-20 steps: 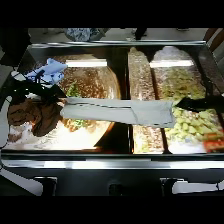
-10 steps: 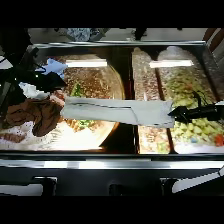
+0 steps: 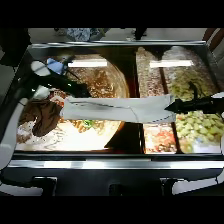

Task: Fold the shirts.

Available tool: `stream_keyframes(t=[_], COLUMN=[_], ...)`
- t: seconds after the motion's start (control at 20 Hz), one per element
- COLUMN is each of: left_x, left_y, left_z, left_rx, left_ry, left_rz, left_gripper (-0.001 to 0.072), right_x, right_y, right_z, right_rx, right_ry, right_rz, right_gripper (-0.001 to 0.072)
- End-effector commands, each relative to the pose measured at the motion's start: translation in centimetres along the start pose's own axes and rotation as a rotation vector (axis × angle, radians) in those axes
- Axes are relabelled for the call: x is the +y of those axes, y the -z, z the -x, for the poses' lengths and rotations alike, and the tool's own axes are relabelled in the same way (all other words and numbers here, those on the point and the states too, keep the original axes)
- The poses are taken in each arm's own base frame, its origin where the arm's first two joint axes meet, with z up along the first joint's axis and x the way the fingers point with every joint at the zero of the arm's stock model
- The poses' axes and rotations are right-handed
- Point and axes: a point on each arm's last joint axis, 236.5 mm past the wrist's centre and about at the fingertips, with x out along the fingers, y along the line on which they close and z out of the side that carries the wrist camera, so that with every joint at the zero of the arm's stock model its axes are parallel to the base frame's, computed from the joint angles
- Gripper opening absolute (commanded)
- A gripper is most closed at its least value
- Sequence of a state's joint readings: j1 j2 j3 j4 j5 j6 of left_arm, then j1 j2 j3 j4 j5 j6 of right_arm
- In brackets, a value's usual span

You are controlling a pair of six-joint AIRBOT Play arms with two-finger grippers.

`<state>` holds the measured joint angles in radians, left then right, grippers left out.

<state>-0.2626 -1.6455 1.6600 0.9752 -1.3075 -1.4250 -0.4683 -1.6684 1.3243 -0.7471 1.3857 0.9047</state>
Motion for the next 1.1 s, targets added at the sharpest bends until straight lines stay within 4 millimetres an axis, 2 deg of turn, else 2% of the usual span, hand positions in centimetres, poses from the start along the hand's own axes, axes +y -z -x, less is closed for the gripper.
stream_keyframes(t=[0.0,0.1,0.2,0.3,0.45,0.65,0.75,0.85,0.95,1.05], left_x=[-4.0,-7.7,-11.5,-14.3,-17.6,-19.3,-20.5,-22.0,-22.1,-20.6], left_y=[2.1,2.1,1.6,1.4,1.6,2.8,3.3,3.4,4.2,4.2], left_z=[-9.0,-13.4,-16.4,-18.3,-21.0,-24.9,-26.1,-26.9,-26.8,-25.0], left_rx=[0.082,0.057,0.015,0.001,0.016,0.072,0.082,0.083,0.112,0.126], left_ry=[0.046,0.14,0.25,0.327,0.394,0.404,0.431,0.48,0.495,0.45], left_rz=[-0.028,0.018,0.091,0.143,0.194,0.261,0.271,0.317,0.275,0.144], left_gripper=[0.0041,0.004,0.004,0.004,0.0039,0.0039,0.0039,0.0039,0.0036,0.0034], right_x=[5.3,8.0,10.6,13.3,16.3,19.0,19.6,19.7,19.3,19.4], right_y=[0.6,1.6,2.6,3.0,4.4,6.3,6.9,6.6,5.5,4.5], right_z=[4.7,7.5,10.2,12.4,14.4,15.9,16.2,16.4,16.4,15.5], right_rx=[-0.021,-0.031,-0.064,-0.132,-0.178,-0.205,-0.208,-0.222,-0.256,-0.251], right_ry=[0.043,0.094,0.154,0.19,0.214,0.229,0.234,0.238,0.244,0.182], right_rz=[0.115,0.173,0.215,0.264,0.304,0.338,0.348,0.345,0.34,0.322], right_gripper=[0.004,0.004,0.004,0.004,0.0041,0.0041,0.0041,0.0041,0.0041,0.004])
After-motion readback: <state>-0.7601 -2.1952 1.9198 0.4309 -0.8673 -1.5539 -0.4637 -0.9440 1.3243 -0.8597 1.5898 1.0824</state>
